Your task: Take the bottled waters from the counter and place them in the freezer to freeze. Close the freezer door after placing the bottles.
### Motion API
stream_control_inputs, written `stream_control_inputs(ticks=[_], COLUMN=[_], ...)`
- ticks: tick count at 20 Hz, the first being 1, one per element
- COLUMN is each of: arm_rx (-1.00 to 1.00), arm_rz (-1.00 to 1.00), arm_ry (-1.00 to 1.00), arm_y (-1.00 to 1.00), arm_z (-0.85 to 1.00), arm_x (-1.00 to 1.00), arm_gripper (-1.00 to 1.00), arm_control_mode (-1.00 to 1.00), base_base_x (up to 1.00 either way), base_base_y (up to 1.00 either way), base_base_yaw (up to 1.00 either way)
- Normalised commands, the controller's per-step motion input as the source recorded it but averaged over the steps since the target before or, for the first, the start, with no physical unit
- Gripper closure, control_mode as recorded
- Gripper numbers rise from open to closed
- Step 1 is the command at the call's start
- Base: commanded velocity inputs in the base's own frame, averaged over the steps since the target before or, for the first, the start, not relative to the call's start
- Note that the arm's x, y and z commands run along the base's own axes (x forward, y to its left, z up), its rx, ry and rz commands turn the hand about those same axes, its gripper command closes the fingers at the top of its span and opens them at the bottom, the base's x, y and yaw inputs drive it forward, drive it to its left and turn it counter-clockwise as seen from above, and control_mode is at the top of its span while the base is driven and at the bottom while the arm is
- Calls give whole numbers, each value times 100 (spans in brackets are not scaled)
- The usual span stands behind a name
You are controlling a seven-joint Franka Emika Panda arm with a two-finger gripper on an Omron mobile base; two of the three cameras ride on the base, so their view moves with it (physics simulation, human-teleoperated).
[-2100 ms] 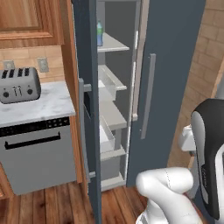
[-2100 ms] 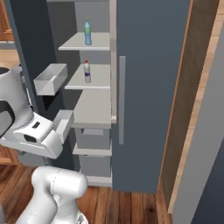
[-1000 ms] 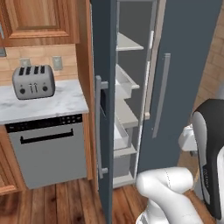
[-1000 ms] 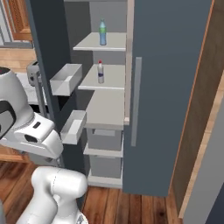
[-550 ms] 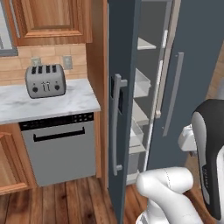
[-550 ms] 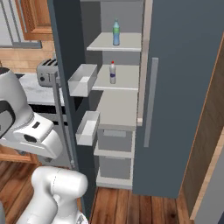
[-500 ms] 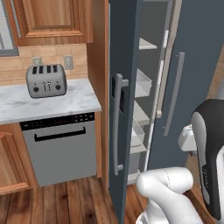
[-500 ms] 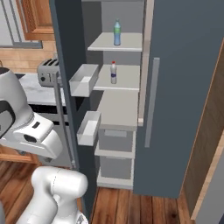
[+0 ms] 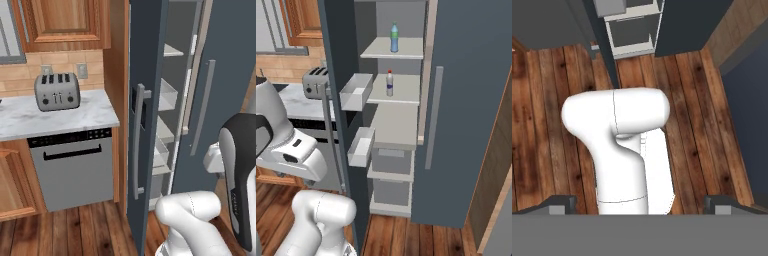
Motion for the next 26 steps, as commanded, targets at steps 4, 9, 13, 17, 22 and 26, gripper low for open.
stream_control_inputs(ticks=[4, 9, 13, 17, 22, 26], arm_rx=[0, 0, 0, 0, 0, 0], arm_rz=[0, 0, 0, 0, -10, -30], arm_ry=[0, 0, 0, 0, -3, -8], arm_y=[0, 0, 0, 0, 21, 44], arm_z=[0, 0, 0, 0, 0, 0], arm_x=[0, 0, 0, 0, 1, 39], arm_gripper=[-100, -100, -100, -100, -100, -100], arm_control_mode=[100, 100, 100, -100, -100, -100], base_base_x=[0, 0, 0, 0, 0, 0], base_base_y=[0, 0, 0, 0, 0, 0], base_base_yaw=[0, 0, 0, 0, 0, 0])
